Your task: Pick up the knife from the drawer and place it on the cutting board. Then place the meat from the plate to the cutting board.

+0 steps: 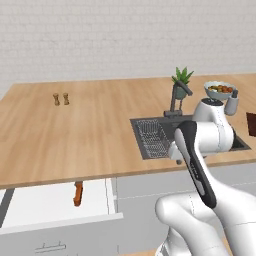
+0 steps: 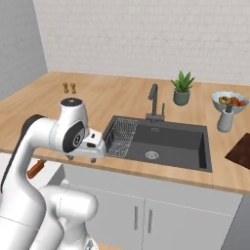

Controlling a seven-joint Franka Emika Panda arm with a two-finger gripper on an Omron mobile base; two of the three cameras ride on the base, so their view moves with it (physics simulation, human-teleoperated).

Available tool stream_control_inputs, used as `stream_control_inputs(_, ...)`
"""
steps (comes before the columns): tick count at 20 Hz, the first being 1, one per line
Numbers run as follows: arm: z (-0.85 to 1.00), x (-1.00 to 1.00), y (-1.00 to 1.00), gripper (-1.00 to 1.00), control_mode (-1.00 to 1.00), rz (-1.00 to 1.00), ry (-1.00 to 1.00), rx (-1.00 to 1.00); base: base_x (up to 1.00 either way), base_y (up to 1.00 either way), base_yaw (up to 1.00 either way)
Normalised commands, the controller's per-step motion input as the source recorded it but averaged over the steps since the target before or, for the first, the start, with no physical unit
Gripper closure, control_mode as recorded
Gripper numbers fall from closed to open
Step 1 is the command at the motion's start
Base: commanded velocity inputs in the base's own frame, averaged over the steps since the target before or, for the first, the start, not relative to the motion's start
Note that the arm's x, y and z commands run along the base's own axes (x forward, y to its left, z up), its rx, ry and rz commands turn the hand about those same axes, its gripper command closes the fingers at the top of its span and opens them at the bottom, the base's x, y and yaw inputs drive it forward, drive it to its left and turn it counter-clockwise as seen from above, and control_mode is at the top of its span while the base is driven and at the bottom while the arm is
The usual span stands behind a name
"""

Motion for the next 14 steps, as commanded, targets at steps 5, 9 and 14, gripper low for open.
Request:
stream_control_inputs(5, -0.14, -0.13, 0.24, -1.00, -1.00, 0.02, 0.16, -0.01, 0.00, 0.00, 0.00)
stream_control_inputs(9, -0.41, 0.00, 0.97, -1.00, -1.00, -0.10, 0.10, -0.06, 0.00, 0.00, 0.00)
stream_control_inputs(14, -0.58, 0.04, 1.00, -1.00, -1.00, -0.22, -0.03, -0.01, 0.00, 0.00, 0.00)
